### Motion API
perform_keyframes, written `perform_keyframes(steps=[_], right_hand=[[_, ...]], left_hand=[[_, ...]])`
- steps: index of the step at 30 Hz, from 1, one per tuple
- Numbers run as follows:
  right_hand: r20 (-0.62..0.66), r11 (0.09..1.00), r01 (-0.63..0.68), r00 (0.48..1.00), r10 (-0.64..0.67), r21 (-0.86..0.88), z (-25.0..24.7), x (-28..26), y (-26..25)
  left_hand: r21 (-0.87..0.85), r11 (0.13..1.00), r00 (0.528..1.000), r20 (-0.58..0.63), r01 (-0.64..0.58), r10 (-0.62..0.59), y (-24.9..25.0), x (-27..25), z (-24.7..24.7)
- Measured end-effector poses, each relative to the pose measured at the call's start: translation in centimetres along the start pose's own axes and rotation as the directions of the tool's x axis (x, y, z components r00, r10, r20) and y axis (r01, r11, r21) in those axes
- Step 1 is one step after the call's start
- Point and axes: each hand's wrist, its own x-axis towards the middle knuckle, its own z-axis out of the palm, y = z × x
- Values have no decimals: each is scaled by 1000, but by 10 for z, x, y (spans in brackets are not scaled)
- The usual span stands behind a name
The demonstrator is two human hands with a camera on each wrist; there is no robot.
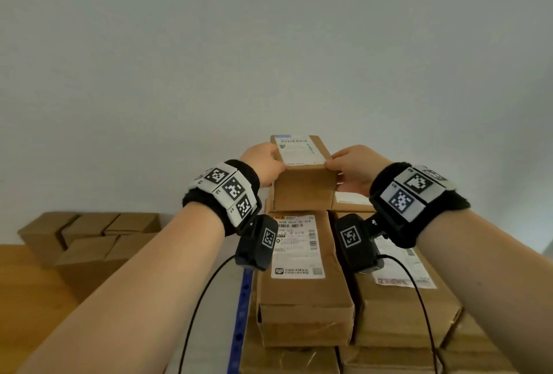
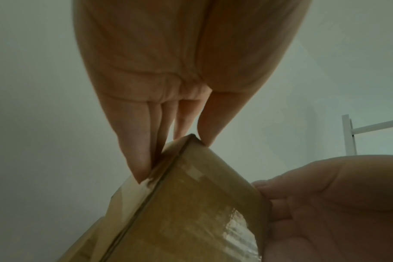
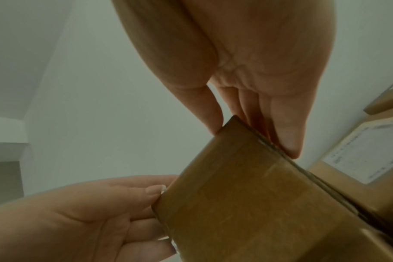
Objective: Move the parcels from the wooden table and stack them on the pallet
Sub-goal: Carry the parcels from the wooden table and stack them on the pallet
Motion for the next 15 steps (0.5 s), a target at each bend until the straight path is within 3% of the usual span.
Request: perform_keyframes(steps=[15], right_hand=[[-7,984,-116,993,118,133,6,25,16]], left_hand=[[-35,999,990,138,37,-32,-15,31,10]])
